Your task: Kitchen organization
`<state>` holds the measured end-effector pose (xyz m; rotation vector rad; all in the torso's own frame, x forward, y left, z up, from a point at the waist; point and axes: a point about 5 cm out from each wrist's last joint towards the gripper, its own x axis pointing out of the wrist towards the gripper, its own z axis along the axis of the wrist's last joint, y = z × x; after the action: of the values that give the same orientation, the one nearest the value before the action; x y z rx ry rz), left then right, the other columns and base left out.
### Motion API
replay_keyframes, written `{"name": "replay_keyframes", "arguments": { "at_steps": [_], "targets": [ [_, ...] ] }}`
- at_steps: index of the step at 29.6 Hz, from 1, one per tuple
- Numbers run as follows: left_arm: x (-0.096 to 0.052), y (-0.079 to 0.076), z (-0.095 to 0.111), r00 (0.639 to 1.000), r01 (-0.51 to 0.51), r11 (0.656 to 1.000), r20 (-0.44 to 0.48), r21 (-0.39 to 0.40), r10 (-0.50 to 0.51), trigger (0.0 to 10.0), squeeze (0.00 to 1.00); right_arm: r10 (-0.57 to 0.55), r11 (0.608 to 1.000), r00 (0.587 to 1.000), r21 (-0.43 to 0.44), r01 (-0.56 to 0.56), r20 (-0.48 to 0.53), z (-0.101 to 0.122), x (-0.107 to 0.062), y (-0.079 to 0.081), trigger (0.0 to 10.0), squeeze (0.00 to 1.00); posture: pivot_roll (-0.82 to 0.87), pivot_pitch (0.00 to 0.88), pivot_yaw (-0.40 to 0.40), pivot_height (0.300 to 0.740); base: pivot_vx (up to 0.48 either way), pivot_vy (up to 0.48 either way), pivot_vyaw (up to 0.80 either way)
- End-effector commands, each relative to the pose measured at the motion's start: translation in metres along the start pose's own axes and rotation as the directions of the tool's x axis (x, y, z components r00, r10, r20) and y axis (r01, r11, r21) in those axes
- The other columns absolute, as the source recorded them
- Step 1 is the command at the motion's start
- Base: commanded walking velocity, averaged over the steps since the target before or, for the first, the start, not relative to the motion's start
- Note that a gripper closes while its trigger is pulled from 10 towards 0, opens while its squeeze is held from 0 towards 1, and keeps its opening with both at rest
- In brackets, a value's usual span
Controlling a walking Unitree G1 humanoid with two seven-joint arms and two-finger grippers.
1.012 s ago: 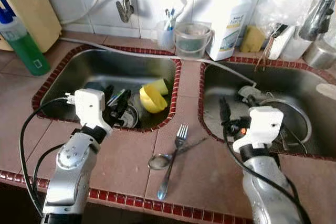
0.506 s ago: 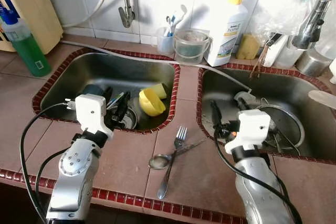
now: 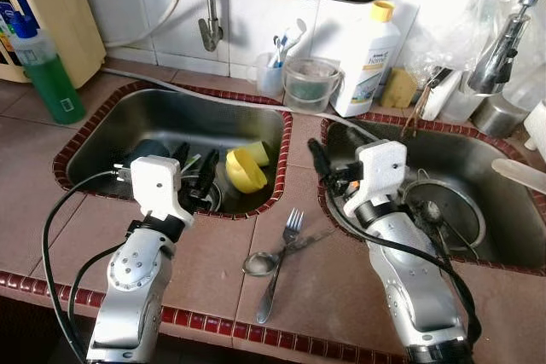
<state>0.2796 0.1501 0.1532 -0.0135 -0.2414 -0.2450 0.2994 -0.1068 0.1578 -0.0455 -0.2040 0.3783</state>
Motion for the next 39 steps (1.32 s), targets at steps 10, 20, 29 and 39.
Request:
{"name": "replay_keyframes", "arguments": {
  "at_steps": [10, 20, 29, 39],
  "targets": [
    [0.000, -0.006, 0.009, 0.999, 0.020, 0.999, 0.042, 0.044, -0.022, 10.0, 0.00, 0.148, 0.985, 0.986, 0.105, -0.139, -0.077, -0.015, 0.007, 0.003, 10.0, 0.00, -0.07, 0.011, -0.080, 0.740, 0.000, 0.000, 0.00],
    [-0.003, -0.011, 0.010, 0.998, 0.050, 0.996, 0.043, 0.070, -0.053, 10.0, 0.00, 0.250, 0.956, 0.961, 0.186, -0.226, -0.121, -0.031, -0.004, 0.027, 10.0, 0.00, -0.06, 0.019, -0.089, 0.740, 0.000, 0.000, 0.00],
    [-0.006, -0.012, 0.007, 0.998, 0.059, 0.995, 0.025, 0.078, -0.061, 10.0, 0.00, 0.225, 0.955, 0.965, 0.228, -0.190, -0.138, -0.035, -0.008, 0.031, 10.0, 0.00, -0.06, 0.026, -0.086, 0.740, 0.000, 0.000, 0.00],
    [-0.005, -0.011, 0.008, 0.998, 0.060, 0.995, 0.030, 0.082, -0.062, 10.0, 0.00, 0.193, 0.945, 0.964, 0.298, -0.133, -0.181, -0.045, -0.012, 0.036, 10.0, 0.00, -0.06, 0.035, -0.081, 0.740, 0.000, 0.000, 0.00]
  ]
}}
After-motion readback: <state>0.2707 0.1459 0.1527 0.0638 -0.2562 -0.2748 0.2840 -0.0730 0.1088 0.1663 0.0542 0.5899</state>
